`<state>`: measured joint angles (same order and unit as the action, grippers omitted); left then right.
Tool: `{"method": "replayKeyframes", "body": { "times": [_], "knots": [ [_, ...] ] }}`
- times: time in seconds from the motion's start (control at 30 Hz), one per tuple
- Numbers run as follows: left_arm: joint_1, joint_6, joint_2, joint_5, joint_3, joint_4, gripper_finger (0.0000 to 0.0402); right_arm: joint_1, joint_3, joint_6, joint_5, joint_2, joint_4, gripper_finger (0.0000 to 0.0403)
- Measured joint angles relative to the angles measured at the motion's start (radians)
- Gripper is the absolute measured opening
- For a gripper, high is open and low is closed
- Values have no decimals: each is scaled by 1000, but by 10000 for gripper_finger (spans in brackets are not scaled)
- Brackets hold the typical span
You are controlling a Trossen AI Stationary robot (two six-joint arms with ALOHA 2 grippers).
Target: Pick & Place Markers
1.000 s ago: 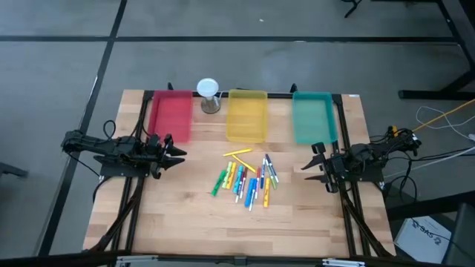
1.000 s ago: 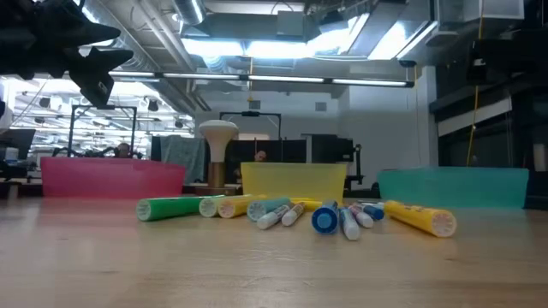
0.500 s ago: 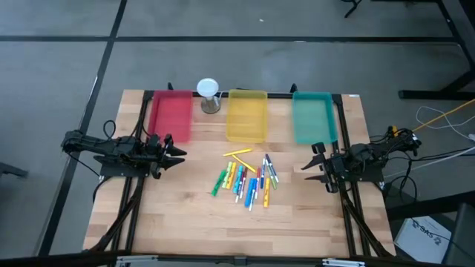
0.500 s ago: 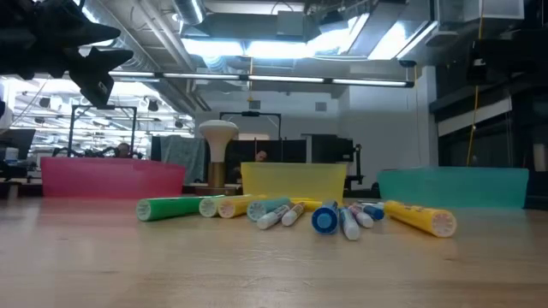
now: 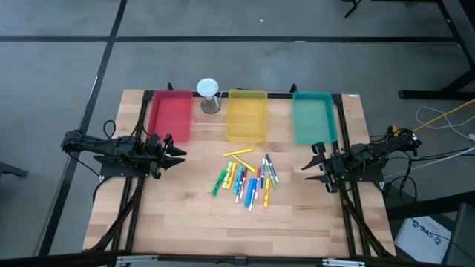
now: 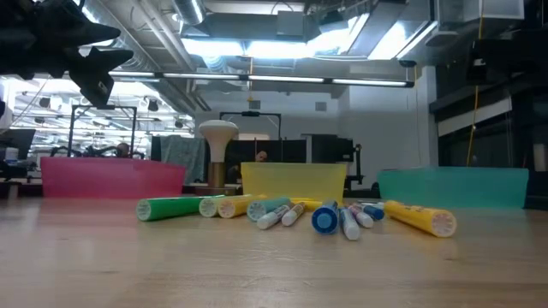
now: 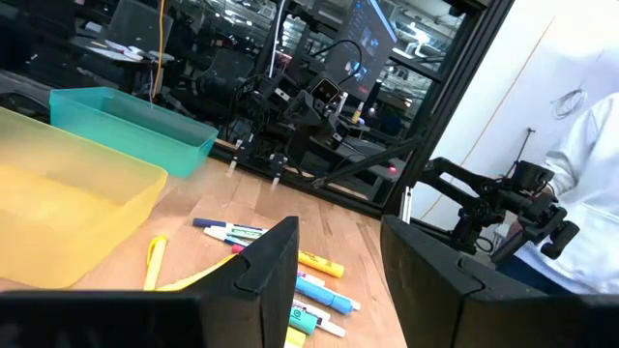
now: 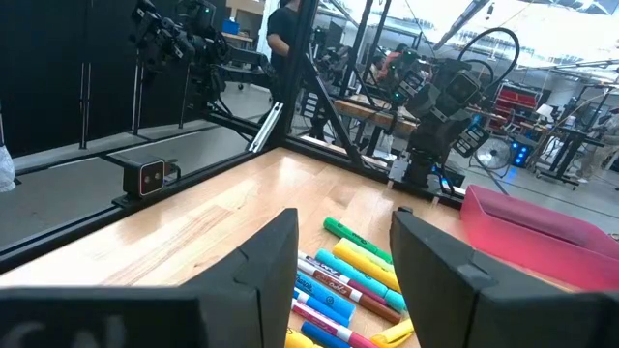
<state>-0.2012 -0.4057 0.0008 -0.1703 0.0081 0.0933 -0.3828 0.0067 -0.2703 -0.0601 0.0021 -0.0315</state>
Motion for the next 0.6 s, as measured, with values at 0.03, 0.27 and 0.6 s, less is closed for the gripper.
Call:
{"method": "replayKeyframes", "body": {
  "times": [0.03, 0.27, 0.6],
  "knots": [
    [0, 0, 0, 0, 0, 0, 143, 0, 0, 0, 0, 0, 0, 162],
    [0, 0, 0, 0, 0, 0, 143, 0, 0, 0, 0, 0, 0, 162],
    [0, 0, 0, 0, 0, 0, 143, 0, 0, 40, 0, 0, 0, 162]
  ]
}}
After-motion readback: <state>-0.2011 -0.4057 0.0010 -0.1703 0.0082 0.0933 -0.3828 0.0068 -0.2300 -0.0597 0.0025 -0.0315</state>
